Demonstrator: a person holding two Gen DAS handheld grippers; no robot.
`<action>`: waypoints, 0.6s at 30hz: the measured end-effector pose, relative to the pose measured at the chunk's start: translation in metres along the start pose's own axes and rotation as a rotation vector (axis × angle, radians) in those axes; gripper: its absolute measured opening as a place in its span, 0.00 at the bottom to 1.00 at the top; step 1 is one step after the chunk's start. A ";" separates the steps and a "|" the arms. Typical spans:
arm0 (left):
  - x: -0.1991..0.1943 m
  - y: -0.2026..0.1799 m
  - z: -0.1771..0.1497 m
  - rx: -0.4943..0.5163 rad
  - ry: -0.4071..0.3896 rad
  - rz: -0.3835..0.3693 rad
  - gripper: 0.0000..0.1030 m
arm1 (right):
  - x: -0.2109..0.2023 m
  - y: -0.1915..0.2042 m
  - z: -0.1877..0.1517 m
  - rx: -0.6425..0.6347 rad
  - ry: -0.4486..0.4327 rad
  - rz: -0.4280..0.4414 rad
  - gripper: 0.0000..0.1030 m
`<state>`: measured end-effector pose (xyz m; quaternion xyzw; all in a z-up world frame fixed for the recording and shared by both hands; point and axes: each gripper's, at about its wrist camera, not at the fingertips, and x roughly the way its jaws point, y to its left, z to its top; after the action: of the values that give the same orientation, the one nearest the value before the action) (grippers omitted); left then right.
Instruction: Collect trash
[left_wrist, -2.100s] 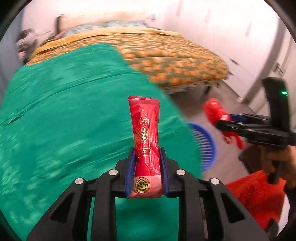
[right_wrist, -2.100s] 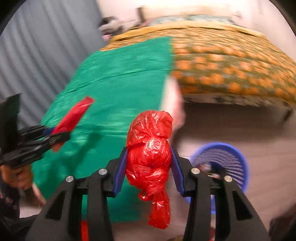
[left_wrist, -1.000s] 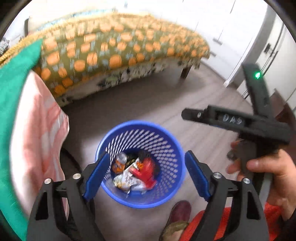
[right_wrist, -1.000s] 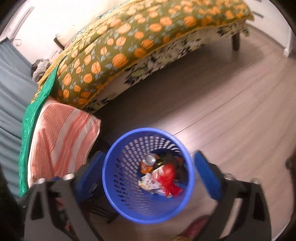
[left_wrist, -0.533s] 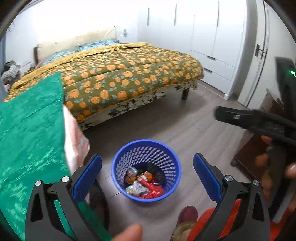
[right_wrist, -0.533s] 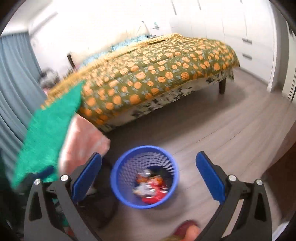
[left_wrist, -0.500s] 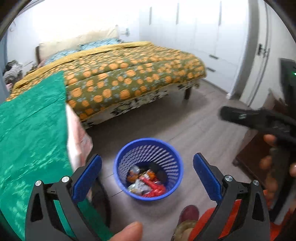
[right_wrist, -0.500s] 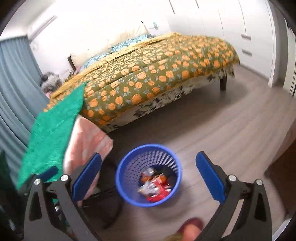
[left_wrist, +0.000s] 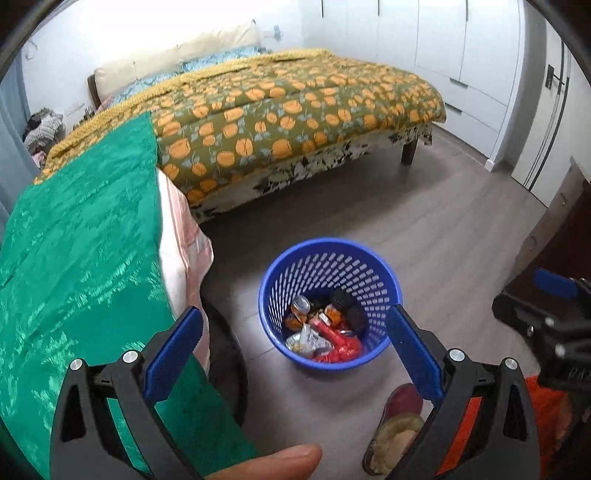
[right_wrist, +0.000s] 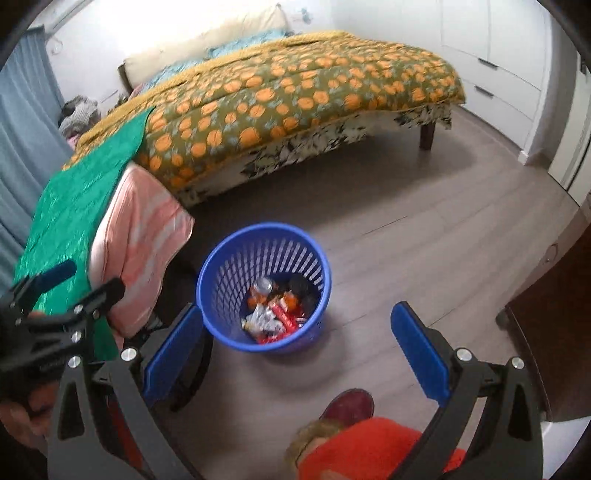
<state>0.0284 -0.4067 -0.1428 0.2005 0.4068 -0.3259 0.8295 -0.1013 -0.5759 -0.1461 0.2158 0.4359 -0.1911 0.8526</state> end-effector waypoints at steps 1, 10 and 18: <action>0.003 0.001 -0.001 -0.005 0.015 -0.005 0.95 | 0.001 0.003 -0.002 -0.019 0.005 0.002 0.96; 0.017 0.002 -0.002 -0.016 0.065 -0.009 0.95 | 0.006 0.014 -0.006 -0.072 0.031 0.019 0.96; 0.020 0.005 -0.003 -0.027 0.080 0.003 0.95 | 0.009 0.019 -0.007 -0.085 0.048 0.024 0.96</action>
<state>0.0393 -0.4094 -0.1606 0.2029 0.4439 -0.3107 0.8156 -0.0910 -0.5576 -0.1533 0.1891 0.4615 -0.1571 0.8524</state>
